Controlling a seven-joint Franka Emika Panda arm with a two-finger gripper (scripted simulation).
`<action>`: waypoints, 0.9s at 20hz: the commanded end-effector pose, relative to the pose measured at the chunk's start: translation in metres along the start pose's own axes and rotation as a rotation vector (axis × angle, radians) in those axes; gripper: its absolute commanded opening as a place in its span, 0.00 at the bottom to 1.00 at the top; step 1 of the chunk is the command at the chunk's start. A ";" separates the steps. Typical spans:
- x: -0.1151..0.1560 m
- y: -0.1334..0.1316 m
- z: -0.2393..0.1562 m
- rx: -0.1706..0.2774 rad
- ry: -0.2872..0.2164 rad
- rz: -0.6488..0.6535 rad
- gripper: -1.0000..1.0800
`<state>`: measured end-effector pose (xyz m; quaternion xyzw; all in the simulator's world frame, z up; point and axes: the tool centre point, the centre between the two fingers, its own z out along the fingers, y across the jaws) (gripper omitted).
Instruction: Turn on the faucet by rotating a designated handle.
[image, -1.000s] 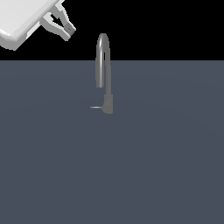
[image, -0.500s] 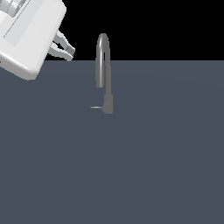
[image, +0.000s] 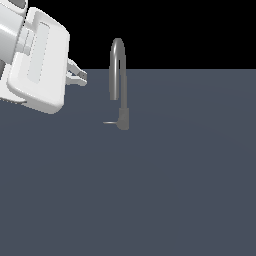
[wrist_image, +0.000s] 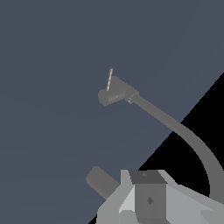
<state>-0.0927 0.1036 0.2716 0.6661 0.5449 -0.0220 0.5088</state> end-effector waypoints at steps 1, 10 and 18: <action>0.007 -0.002 0.005 -0.039 -0.001 -0.038 0.00; 0.031 -0.012 0.025 -0.175 -0.009 -0.171 0.00; 0.052 -0.020 0.045 -0.297 -0.017 -0.290 0.00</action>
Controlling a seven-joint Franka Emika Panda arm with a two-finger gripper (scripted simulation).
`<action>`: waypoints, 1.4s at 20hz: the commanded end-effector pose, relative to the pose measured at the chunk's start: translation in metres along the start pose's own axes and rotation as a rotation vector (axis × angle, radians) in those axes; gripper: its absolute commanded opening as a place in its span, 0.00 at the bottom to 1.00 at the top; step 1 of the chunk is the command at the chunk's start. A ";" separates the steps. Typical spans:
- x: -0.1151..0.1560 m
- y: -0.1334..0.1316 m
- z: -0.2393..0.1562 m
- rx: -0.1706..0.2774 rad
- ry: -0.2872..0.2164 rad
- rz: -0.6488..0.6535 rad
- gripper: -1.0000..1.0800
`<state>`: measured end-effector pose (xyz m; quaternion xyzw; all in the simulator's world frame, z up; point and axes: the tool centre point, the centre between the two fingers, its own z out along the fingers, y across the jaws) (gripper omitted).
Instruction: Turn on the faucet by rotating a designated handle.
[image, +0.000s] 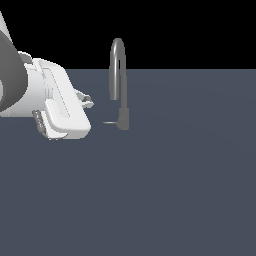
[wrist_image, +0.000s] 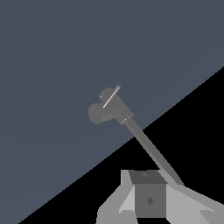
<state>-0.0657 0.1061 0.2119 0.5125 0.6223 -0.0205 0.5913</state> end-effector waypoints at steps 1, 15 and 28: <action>0.007 -0.002 0.005 -0.040 -0.002 -0.038 0.00; 0.044 -0.018 0.040 -0.257 -0.022 -0.253 0.00; 0.073 -0.033 0.077 -0.457 -0.044 -0.458 0.00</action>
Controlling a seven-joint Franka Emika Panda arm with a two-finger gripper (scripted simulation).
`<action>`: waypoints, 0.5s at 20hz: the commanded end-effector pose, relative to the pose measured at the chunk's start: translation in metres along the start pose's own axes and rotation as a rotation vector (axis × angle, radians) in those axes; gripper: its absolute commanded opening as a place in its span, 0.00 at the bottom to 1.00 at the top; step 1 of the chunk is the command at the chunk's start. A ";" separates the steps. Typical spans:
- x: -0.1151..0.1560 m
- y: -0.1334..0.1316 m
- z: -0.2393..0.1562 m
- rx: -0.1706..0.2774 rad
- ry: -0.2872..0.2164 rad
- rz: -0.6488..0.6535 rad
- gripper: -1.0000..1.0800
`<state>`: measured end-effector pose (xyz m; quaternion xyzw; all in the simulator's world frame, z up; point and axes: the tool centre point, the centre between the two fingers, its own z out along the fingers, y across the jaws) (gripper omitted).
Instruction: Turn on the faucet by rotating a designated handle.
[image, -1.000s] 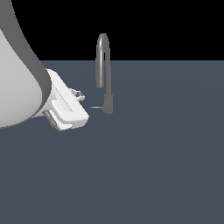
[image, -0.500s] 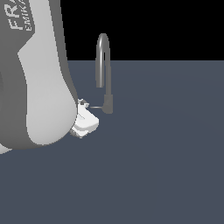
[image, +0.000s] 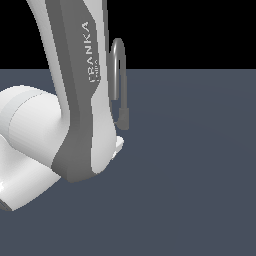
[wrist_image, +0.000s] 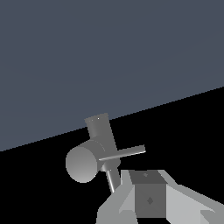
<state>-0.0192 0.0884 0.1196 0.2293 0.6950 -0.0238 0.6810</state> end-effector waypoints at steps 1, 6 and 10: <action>0.007 -0.003 0.006 -0.040 -0.005 -0.041 0.00; 0.019 -0.009 0.019 -0.116 -0.014 -0.122 0.00; 0.028 -0.014 0.029 -0.170 -0.020 -0.180 0.00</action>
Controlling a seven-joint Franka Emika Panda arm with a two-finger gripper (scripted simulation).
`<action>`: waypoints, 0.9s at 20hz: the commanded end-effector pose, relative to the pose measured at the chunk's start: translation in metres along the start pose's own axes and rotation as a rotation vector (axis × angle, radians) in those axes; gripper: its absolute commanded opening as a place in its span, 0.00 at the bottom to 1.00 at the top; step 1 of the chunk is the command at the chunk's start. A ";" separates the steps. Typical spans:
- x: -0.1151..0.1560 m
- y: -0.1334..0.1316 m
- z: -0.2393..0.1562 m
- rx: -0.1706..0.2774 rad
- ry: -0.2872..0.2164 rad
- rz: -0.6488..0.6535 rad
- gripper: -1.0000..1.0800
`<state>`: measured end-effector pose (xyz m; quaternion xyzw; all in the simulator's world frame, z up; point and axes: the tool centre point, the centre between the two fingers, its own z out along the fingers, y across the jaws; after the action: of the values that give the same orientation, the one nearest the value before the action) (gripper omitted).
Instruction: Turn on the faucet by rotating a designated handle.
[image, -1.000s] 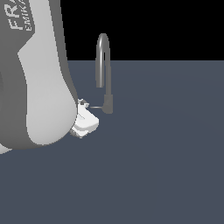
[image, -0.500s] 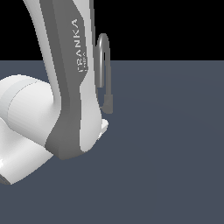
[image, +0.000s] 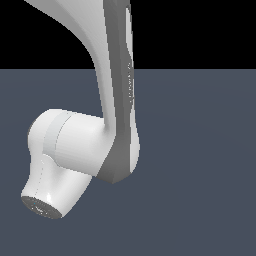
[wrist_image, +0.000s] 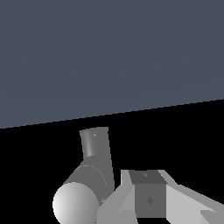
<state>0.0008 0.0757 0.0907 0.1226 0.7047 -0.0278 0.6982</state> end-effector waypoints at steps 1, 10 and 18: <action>0.005 -0.003 0.005 -0.033 -0.004 -0.035 0.00; 0.017 -0.009 0.019 -0.106 -0.013 -0.114 0.00; 0.019 -0.010 0.022 -0.120 -0.015 -0.129 0.00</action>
<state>0.0205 0.0639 0.0704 0.0356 0.7063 -0.0316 0.7063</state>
